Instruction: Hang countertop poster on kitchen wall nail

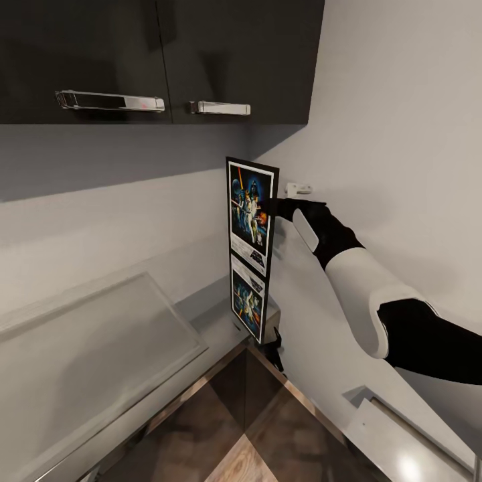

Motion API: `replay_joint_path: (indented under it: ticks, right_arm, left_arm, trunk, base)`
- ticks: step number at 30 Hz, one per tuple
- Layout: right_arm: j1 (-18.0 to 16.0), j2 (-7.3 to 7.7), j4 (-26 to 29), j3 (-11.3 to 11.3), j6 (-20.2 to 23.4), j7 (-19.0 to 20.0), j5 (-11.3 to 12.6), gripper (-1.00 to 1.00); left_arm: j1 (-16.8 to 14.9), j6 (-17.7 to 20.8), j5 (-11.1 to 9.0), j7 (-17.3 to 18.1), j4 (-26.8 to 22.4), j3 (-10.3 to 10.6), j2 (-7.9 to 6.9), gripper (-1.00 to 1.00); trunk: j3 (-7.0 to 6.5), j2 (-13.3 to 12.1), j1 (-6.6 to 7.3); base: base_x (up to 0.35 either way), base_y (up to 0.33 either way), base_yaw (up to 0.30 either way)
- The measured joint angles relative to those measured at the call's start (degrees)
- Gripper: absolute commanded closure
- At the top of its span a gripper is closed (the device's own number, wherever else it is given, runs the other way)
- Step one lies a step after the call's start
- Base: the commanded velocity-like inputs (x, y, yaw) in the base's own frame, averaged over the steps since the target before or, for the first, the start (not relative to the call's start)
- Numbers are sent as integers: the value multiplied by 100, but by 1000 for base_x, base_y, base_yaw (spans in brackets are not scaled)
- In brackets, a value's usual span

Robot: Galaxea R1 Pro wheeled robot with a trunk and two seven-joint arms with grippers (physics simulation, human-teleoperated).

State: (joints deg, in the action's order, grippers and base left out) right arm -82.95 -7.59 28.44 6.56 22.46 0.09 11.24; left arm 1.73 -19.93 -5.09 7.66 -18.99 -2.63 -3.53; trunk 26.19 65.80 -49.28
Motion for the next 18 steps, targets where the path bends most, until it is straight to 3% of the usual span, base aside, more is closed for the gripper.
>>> replay_joint_path:
  ticks: [10, 14, 18]
  right_arm:
    - [61, 0, -1, 0, -24, 4, 0, -100]
    - [84, 0, -23, 9, -450, 16, -5, -100]
    - [109, -7, -32, 18, -551, 25, -6, -100]
  left_arm:
    - [0, 0, 0, 1, 0, 0, 0, -100]
    - [0, 0, 0, 1, 0, 0, 0, -100]
    - [0, 0, 0, 1, 0, 0, 0, -100]
  trunk:
    - [0, 0, 0]
    - [0, 0, 0]
    - [0, 0, 0]
  base:
    - [0, 0, 0]
    - [0, 0, 0]
    - [0, 0, 0]
